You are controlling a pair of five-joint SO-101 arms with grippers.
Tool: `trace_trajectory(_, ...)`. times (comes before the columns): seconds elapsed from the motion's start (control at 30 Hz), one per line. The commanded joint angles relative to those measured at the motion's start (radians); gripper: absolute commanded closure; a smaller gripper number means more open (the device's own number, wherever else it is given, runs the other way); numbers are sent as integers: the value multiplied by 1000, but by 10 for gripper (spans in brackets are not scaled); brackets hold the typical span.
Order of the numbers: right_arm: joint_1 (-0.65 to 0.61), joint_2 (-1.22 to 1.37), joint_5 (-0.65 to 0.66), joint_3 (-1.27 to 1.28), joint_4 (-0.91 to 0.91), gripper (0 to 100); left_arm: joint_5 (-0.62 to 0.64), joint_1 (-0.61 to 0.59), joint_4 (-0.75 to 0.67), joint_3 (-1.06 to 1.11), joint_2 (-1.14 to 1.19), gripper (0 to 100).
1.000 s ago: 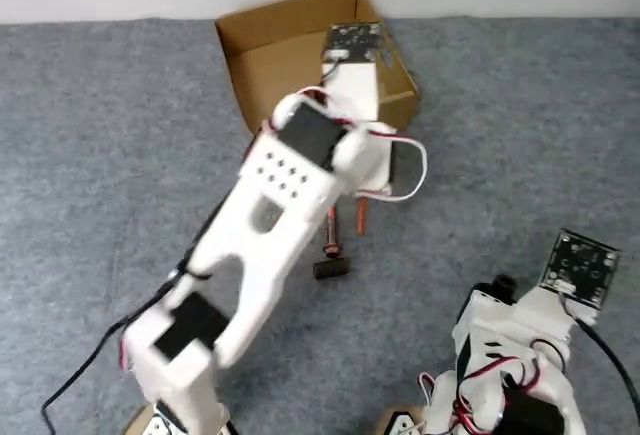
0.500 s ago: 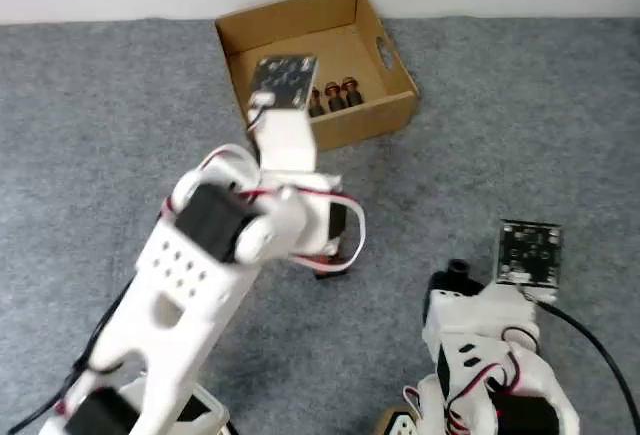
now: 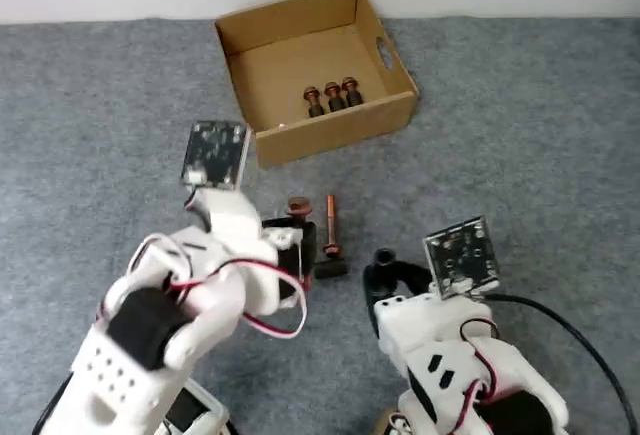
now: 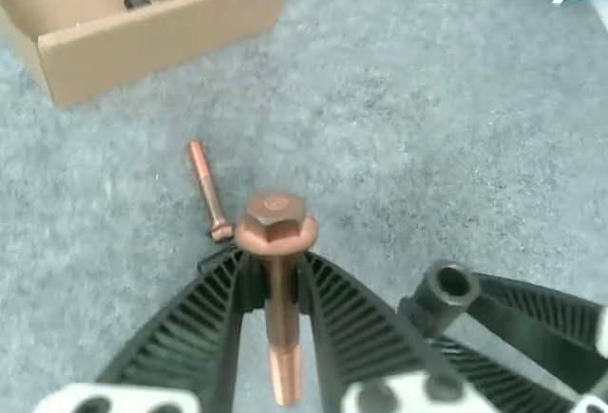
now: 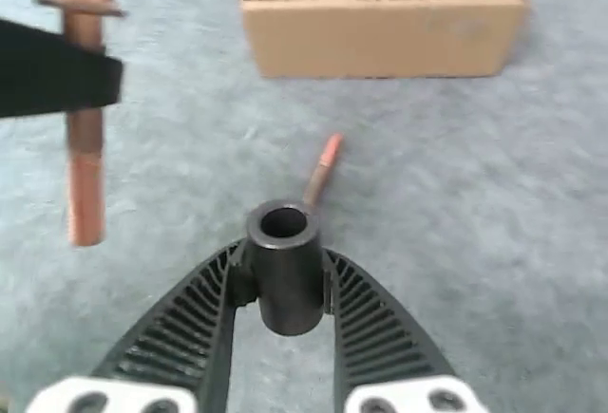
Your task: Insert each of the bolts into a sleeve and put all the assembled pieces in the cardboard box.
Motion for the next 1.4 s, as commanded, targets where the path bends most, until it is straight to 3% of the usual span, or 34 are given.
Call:
trace_trajectory(0.0, -65, -2, 49, 28, -27, 989, -75, -3, -97, 76, -115, 996)
trace_trajectory(0.3, -85, 4, 86, 80, -185, 989, -104, -5, -396, 302, -411, 996)
trace_trajectory(0.53, -197, 5, 112, 115, -263, 989, -104, -5, -603, 427, -546, 996)
trace_trajectory(1.37, -208, 7, 198, 63, -360, 989, -38, 34, -592, 506, -575, 996)
